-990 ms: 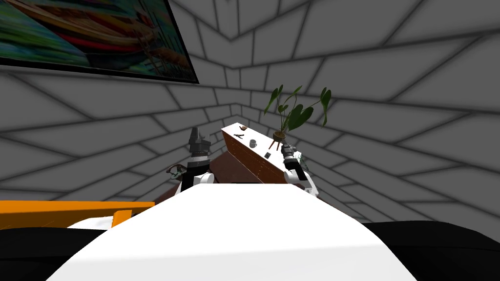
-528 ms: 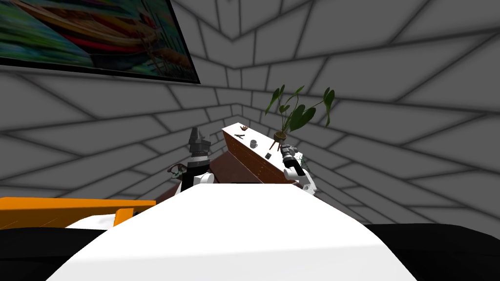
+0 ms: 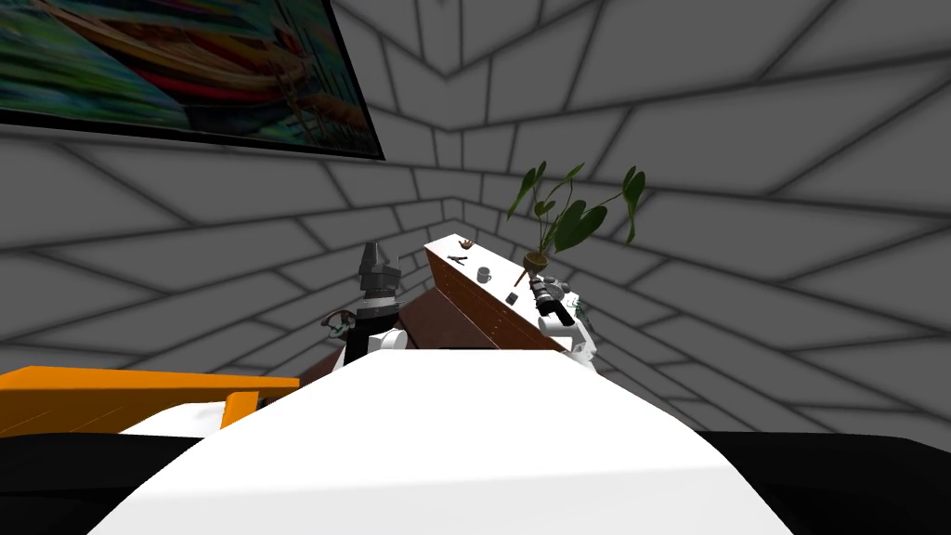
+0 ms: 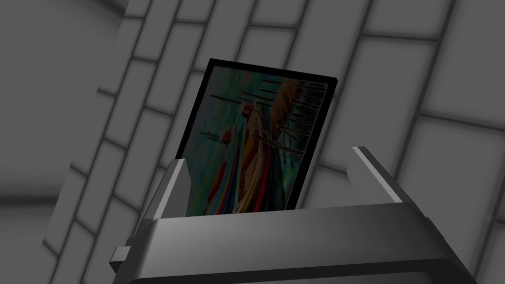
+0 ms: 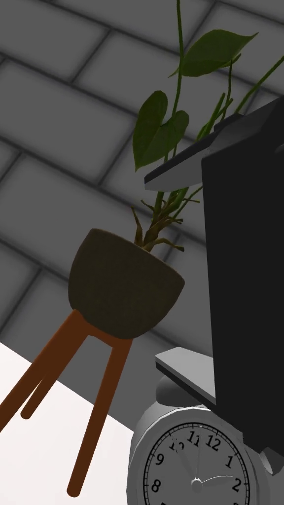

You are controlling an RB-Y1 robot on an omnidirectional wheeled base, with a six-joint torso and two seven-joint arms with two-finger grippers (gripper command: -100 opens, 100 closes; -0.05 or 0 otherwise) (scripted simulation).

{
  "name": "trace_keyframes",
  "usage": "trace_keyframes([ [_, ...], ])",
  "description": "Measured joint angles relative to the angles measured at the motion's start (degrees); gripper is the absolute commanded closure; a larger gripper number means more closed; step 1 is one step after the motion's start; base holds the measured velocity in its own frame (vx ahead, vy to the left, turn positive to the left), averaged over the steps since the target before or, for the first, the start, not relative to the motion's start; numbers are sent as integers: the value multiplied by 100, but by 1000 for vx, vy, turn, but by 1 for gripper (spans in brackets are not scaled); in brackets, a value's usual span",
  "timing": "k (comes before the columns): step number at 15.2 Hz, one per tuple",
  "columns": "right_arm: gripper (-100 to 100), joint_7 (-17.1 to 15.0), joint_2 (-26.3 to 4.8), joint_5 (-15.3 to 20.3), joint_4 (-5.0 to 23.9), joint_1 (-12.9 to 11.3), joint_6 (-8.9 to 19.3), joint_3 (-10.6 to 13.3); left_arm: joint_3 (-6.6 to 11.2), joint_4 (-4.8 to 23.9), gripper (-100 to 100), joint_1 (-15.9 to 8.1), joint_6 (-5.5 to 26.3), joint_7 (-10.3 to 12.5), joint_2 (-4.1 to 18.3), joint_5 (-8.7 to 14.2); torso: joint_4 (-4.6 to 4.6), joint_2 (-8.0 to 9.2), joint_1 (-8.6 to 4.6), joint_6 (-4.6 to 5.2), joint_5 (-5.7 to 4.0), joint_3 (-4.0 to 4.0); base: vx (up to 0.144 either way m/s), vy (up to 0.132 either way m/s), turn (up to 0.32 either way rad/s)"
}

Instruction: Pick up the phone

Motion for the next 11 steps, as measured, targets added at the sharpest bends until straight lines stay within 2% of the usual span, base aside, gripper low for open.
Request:
trace_keyframes([
  [11, -100, 600, -151, -90, 740, -597, 1252, -26, 0, 0, 0, 0, 0, 0, 0, 0, 0, 0, 1, 0, 0, 0, 15, -1, 39],
])
